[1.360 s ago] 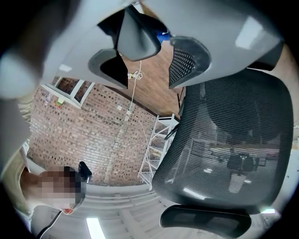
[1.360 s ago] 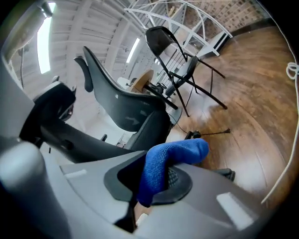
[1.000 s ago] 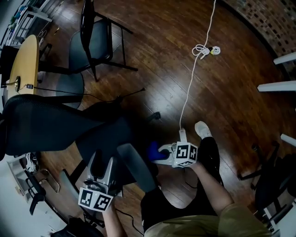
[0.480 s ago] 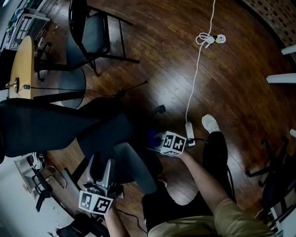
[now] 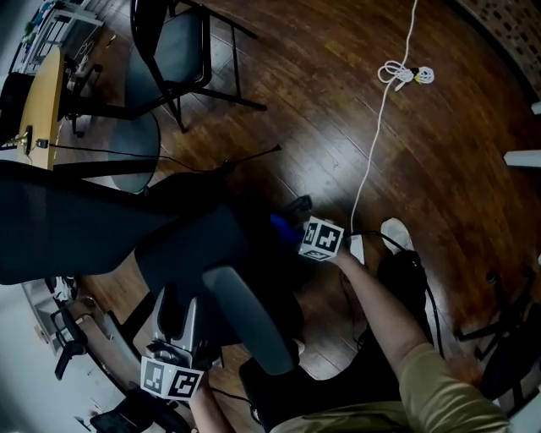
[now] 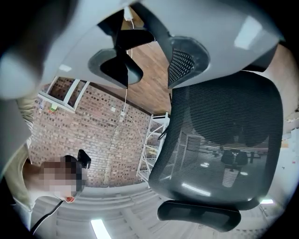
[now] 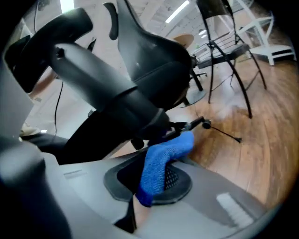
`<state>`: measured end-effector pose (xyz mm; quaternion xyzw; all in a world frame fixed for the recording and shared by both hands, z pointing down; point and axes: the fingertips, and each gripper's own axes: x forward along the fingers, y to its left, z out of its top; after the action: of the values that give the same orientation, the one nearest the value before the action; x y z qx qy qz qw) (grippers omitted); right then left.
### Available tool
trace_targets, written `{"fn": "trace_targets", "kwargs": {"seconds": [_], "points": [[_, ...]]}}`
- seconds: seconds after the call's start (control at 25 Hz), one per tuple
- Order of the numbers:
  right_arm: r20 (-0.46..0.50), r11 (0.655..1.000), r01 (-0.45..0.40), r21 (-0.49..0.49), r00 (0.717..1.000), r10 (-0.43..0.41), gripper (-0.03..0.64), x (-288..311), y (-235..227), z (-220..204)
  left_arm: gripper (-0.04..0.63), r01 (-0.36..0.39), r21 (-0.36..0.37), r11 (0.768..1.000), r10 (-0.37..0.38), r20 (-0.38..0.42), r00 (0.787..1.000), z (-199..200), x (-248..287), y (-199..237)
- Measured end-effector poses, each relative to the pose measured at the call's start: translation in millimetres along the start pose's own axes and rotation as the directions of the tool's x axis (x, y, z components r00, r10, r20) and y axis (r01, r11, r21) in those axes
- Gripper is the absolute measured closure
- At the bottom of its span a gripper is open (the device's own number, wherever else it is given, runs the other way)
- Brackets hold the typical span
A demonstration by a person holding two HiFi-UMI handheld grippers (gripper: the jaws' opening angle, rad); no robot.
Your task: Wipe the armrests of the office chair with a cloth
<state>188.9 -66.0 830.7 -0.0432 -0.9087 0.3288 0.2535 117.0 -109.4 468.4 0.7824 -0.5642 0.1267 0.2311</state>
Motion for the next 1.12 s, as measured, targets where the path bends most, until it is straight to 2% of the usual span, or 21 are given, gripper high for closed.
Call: {"fn": "trace_targets", "kwargs": {"seconds": [0.04,0.12,0.24,0.28,0.4,0.44,0.56,0.6,0.68,0.8,0.96,1.04,1.12], "points": [[0.050,0.998,0.022,0.051,0.998,-0.024,0.598,-3.6,-15.7,4.0,0.337,-0.005,0.001,1.000,0.005,0.003,1.000,-3.4,0.4,1.8],[0.195,0.990,0.004,0.142,0.980,-0.032,0.601,-16.1,-37.1,25.3,0.336,-0.011,0.005,1.000,0.011,0.007,1.000,-8.3,0.8,5.0],[0.385,0.971,-0.139,0.194,0.921,0.055,0.600,-25.7,-45.4,65.8,0.336,-0.026,0.009,1.000,0.026,0.019,1.000,-10.1,-0.6,14.1],[0.412,0.962,-0.192,0.195,0.906,0.097,0.600,-24.1,-44.3,75.4,0.336,-0.033,0.008,0.999,0.033,0.025,0.999,-10.0,-0.5,17.4],[0.418,0.927,-0.303,0.223,0.889,0.190,0.600,-17.8,-38.6,81.0,0.336,-0.043,-0.008,0.999,0.043,0.042,0.998,-10.1,2.0,22.3],[0.439,0.902,-0.340,0.266,0.876,0.201,0.601,-20.5,-38.5,79.1,0.336,-0.039,-0.019,0.999,0.040,0.044,0.998,-10.2,2.3,21.7],[0.527,0.795,-0.462,0.394,0.822,0.217,0.600,-35.4,-33.7,72.7,0.336,-0.029,-0.049,0.998,0.031,0.036,0.999,-9.5,-1.8,20.9],[0.541,0.775,-0.483,0.407,0.811,0.222,0.600,-39.9,-29.1,70.1,0.337,-0.032,-0.058,0.998,0.034,0.032,0.999,-9.3,-4.3,21.7],[0.548,0.770,-0.497,0.400,0.803,0.235,0.599,-48.7,-16.9,63.9,0.337,-0.037,-0.078,0.996,0.039,0.026,0.999,-9.2,-7.9,22.3],[0.519,0.759,-0.524,0.386,0.804,0.290,0.599,-53.7,11.8,51.2,0.337,-0.028,-0.106,0.994,0.030,0.014,0.999,-9.4,-9.3,18.7],[0.398,0.747,-0.530,0.401,0.835,0.379,0.600,-39.4,61.5,26.1,0.337,-0.015,-0.134,0.991,0.015,0.001,1.000,-8.4,-15.0,11.6],[0.338,0.780,-0.461,0.424,0.879,0.336,0.599,-42.2,65.1,11.8,0.337,-0.012,-0.143,0.990,0.013,0.004,1.000,-4.5,-20.3,7.6],[0.282,0.843,-0.333,0.423,0.932,0.227,0.598,-59.5,49.5,6.3,0.337,-0.012,-0.151,0.989,0.014,0.012,1.000,0.5,-26.6,4.1]]}}
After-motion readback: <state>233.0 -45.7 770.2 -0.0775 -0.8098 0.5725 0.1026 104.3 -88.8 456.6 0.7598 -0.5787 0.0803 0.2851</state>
